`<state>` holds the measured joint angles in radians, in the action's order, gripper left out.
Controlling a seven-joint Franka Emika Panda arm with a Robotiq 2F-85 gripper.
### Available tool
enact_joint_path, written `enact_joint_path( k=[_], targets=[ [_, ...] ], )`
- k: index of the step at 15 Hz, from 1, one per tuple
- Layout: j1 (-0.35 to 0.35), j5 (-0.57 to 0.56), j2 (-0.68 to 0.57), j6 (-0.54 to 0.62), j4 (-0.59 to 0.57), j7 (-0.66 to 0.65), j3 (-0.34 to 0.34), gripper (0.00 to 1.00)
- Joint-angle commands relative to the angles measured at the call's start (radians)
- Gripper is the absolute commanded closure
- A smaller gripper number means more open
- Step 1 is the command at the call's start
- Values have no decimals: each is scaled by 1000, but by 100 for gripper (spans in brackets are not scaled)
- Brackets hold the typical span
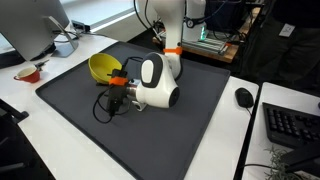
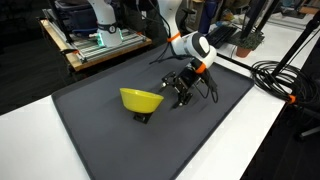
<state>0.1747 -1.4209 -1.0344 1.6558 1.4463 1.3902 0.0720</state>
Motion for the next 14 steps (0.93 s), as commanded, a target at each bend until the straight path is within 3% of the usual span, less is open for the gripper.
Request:
enact_joint_path(
  k=[1, 3, 6, 12, 13, 14],
  targets=[
    [28, 53, 123, -64, 128, -25, 29, 0],
    [29, 69, 196, -53, 204, -59, 58, 0],
    [10, 48, 340, 68, 351, -161, 112, 0],
    [39, -39, 618, 260, 611, -302, 172, 0],
    [46, -52, 642, 294, 626, -311, 184, 0],
    [50, -8, 544, 233, 517, -263, 164, 0]
  ],
)
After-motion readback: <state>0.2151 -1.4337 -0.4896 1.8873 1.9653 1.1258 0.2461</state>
